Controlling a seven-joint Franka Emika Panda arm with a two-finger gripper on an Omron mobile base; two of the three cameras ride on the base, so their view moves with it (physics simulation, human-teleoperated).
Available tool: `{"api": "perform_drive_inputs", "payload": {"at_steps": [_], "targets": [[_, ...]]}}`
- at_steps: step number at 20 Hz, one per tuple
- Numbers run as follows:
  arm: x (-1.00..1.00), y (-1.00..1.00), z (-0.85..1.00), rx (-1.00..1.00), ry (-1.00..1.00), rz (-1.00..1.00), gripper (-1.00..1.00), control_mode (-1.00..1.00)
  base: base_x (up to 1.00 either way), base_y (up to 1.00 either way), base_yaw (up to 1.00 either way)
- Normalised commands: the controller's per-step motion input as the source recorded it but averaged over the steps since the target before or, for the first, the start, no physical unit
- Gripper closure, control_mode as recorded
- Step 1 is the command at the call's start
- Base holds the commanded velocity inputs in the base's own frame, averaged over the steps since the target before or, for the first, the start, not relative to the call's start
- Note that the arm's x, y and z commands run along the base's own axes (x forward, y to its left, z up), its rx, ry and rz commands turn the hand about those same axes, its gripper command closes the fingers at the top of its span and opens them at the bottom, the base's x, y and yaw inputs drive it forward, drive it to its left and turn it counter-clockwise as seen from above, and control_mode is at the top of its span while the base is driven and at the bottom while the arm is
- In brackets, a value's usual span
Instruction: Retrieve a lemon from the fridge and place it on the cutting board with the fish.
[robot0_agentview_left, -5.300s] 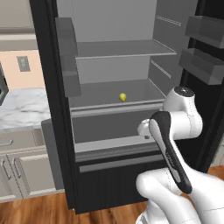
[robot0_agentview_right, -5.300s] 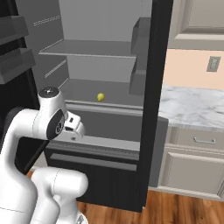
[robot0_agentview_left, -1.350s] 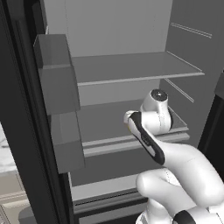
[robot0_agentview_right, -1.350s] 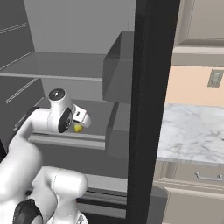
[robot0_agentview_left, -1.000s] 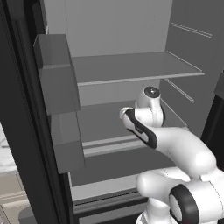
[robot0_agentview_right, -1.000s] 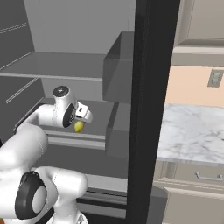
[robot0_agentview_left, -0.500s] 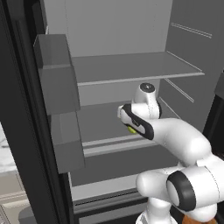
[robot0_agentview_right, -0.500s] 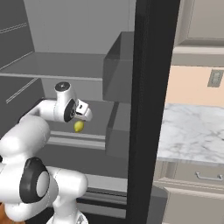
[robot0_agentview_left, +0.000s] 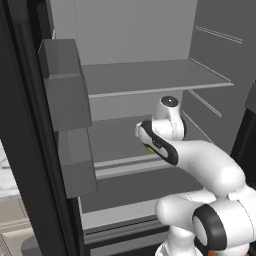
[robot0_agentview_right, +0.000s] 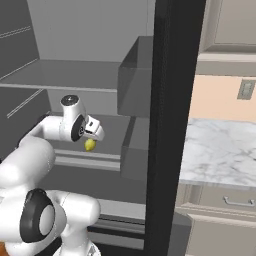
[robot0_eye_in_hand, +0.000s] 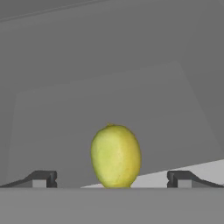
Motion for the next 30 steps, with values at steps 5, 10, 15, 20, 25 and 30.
{"api": "perform_drive_inputs", "payload": {"at_steps": [5, 10, 15, 20, 25, 30], "targets": [[-0.02, -0.01, -0.05, 0.00, 0.00, 0.00, -1.00, -1.00, 0.00, 0.00, 0.00], [0.06, 0.00, 0.00, 0.00, 0.00, 0.00, -1.00, -1.00, 0.00, 0.00, 0.00], [0.24, 0.00, -0.14, 0.00, 0.01, 0.00, -1.00, -1.00, 0.00, 0.00, 0.00], [0.11, 0.00, -0.09, 0.00, 0.07, 0.00, -1.00, -1.00, 0.00, 0.00, 0.00], [0.01, 0.00, -0.10, 0.00, 0.10, 0.00, -1.00, -1.00, 0.00, 0.00, 0.00], [0.09, 0.00, -0.12, 0.00, 0.06, 0.00, -1.00, -1.00, 0.00, 0.00, 0.00]]}}
